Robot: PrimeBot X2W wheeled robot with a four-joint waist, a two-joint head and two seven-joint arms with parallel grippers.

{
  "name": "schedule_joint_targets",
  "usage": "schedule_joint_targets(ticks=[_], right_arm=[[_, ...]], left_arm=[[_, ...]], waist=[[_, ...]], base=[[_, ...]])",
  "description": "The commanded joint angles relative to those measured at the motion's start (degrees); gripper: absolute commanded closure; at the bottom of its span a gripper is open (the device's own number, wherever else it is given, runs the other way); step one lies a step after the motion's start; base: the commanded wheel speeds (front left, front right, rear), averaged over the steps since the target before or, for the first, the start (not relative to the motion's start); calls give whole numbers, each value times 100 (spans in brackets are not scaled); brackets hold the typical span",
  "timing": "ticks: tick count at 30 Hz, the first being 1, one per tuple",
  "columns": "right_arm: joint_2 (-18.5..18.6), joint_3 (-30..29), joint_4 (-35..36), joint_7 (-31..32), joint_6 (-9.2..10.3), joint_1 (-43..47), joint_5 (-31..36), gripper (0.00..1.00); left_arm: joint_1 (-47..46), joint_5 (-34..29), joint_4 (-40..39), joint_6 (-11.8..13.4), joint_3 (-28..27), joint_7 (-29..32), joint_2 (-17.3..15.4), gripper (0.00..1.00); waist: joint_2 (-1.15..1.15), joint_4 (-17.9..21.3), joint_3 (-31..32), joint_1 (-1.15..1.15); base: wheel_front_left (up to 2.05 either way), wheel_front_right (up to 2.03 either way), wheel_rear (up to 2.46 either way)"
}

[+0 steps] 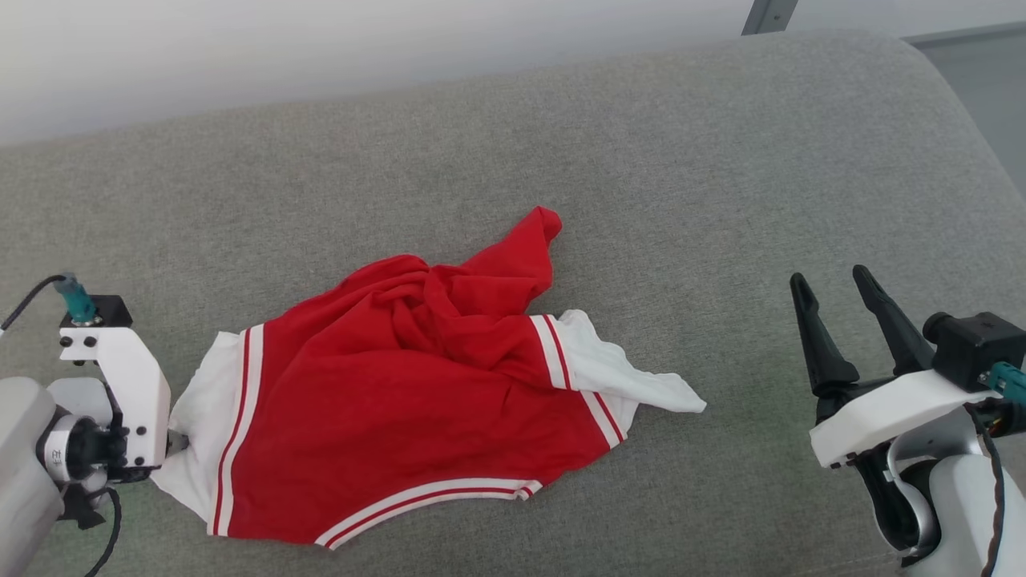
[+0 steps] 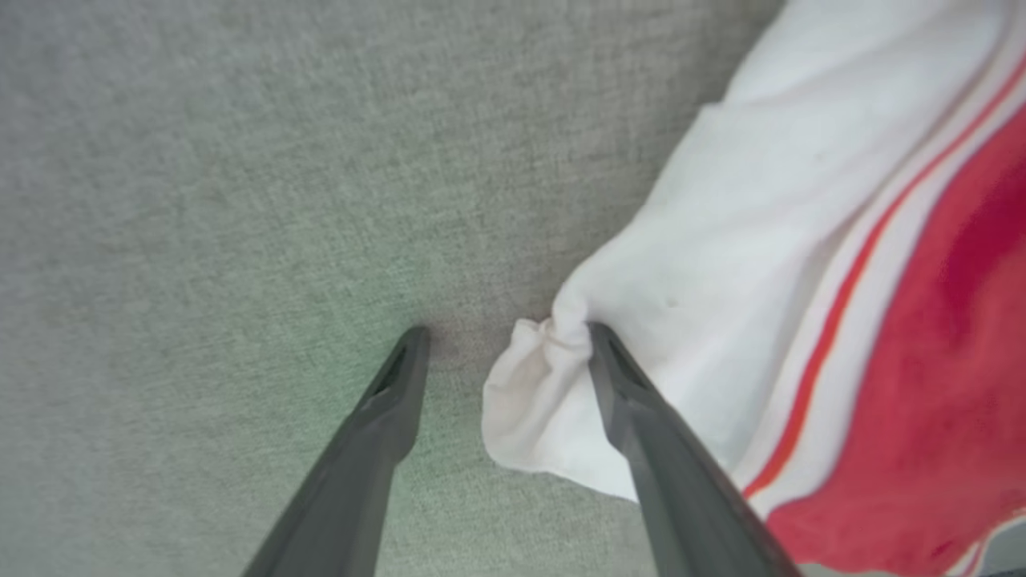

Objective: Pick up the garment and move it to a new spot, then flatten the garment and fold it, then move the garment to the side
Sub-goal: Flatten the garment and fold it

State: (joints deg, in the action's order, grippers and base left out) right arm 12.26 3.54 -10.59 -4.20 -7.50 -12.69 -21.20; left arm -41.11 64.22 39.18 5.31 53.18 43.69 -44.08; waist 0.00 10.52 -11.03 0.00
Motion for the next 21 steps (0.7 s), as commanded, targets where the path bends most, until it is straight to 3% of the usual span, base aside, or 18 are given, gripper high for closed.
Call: schedule_joint_targets(ticks=[1, 2, 6, 14, 21], right_arm=[[30, 28, 29, 47, 2, -46, -52, 0], [53, 38, 32, 64, 2, -43, -47, 0], [95, 17, 40, 109, 2, -25, -50, 0], [102, -53, 65, 173, 1, 25, -17, 0], [154, 101, 111, 310, 2, -15, -120, 0]], left_arm=[[253, 95, 184, -48, 116, 102, 201, 8], [281, 160, 240, -60, 116, 154, 260, 100], [318, 245, 355, -37, 103, 311, 309, 100], [555, 378, -5, 217, 205, 896, 58, 100], [646, 417, -612, 415, 128, 766, -57, 100]], waist=[[0, -7, -27, 0], [0, -22, -39, 0], [0, -109, -58, 0], [0, -325, -27, 0], [0, -463, -49, 0]], base=[[0, 0, 0], [0, 0, 0], [0, 0, 0], [0, 0, 0], [0, 0, 0]])
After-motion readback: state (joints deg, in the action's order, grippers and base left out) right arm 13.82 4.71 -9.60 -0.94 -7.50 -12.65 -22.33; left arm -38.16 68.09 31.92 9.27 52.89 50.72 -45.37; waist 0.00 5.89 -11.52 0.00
